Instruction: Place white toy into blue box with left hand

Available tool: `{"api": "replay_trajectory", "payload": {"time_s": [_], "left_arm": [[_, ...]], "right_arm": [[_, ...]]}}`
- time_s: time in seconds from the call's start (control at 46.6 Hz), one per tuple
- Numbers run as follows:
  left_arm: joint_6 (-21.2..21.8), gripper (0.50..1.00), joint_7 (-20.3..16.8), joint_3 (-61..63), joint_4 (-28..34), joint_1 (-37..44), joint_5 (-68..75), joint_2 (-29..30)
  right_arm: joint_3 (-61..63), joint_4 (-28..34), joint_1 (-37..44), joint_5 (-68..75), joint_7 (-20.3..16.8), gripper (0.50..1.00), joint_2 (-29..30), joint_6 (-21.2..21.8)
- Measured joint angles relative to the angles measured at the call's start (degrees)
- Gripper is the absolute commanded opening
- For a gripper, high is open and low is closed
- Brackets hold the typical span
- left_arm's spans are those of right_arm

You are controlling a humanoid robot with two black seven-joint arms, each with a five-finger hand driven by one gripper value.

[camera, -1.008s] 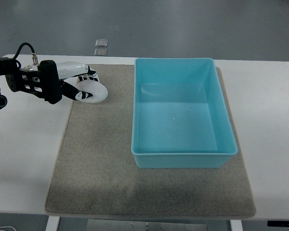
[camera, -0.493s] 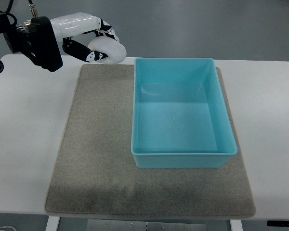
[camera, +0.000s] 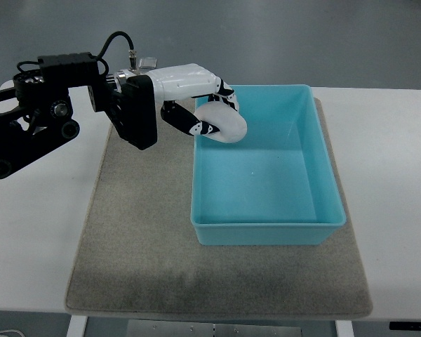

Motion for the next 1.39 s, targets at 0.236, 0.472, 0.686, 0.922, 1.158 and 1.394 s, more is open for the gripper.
{"api": "replay_trajectory", "payload": {"time_s": [0.236,0.472,0.686,0.922,1.158,1.394], "left_arm": [[0.22,0.525,0.08,1.18,0.7,0.84,0.98,-2.76],[0.41,0.971,0.15,1.64,1.55,2.19,-0.07,-3.53],[0.41,0.994,0.11,1.26,1.61,4.48,-4.35,-3.16],[0.33,0.996,0.13,0.83,2.04,4.54,-28.54,-0.99],[-0.48,0.996,0.25,-1.4,3.36,4.36,-45.7,4.94],[-9.08,0.996,0.94,-1.61,11.13,5.2,-70.95,10.47]], "right_arm": [[0.0,0.0,0.0,0.0,-0.01,0.936,0.0,0.03],[0.0,0.0,0.01,0.0,-0.01,0.936,0.0,0.04],[0.0,0.0,0.01,0.0,-0.01,0.936,0.0,0.06],[0.0,0.0,0.0,0.0,-0.01,0.936,0.0,0.02],[0.0,0.0,0.0,0.0,-0.01,0.936,0.0,0.02],[0.0,0.0,-0.01,0.0,-0.01,0.936,0.0,0.03]]}}
